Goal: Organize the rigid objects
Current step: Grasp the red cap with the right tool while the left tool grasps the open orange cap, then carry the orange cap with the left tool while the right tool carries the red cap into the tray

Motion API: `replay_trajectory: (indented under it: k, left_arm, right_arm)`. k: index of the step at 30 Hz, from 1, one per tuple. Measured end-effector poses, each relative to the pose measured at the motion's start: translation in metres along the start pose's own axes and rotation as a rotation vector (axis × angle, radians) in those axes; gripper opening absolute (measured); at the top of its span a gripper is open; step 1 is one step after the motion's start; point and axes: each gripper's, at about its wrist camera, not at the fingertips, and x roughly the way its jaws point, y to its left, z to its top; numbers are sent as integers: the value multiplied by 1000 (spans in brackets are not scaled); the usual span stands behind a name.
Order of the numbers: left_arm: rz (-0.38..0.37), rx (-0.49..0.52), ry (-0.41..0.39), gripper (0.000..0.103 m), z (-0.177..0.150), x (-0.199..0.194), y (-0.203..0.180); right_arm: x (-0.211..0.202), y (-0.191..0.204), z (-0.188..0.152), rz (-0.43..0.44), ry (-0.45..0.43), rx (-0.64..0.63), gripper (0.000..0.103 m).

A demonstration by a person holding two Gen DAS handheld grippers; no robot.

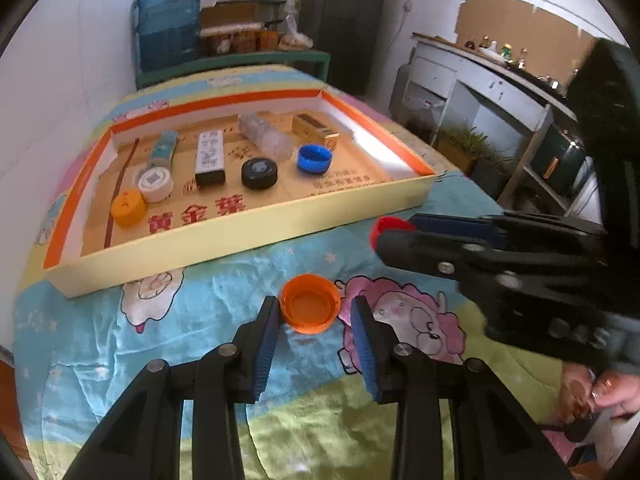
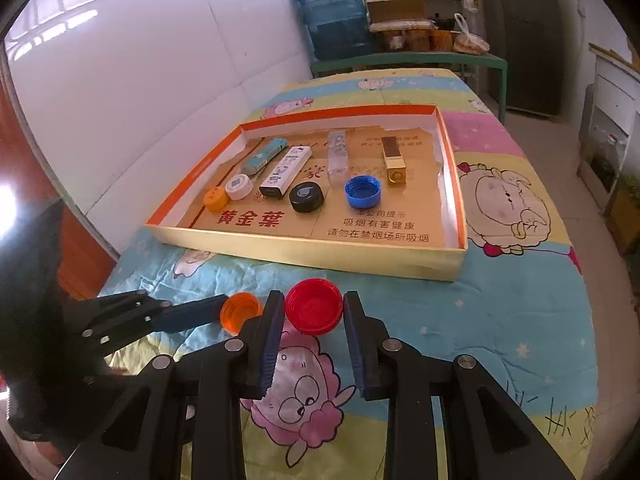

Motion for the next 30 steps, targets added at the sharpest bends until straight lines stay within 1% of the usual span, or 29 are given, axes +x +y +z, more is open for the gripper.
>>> replay_trajectory:
  k: [1, 2, 3, 6, 10, 15, 20, 25, 30]
  left_arm:
    - [-1, -9, 1, 36, 1, 0, 1]
    - [-1, -15, 4, 30, 1, 1, 2]
    - [13, -15, 2, 30, 2, 0, 2]
    - [4, -18, -2, 30, -1, -1, 4]
    - [0, -51, -40, 30, -1, -16, 10]
    - [12, -81, -90, 30, 11, -37, 21]
    - [50, -104, -120, 30, 28, -47, 38]
    - [89, -131, -128, 30, 45, -45, 54]
    - [101, -170, -113, 30, 59, -30, 69]
  right_arm:
    - [0, 1, 0, -2, 0, -2, 31]
    - [0, 2, 0, -3, 2, -4, 31]
    - [1, 2, -1, -3, 3, -4, 31]
    - [2, 4, -1, 3, 6, -2, 31]
    - [-1, 11, 4, 8, -4, -15, 31]
    - [-5, 18, 17, 7, -28, -38, 31]
    - [-5, 22, 33, -3, -47, -61, 31]
    - [7, 20, 49, -25, -34, -75, 31]
    - [23, 15, 60, -44, -12, -77, 31]
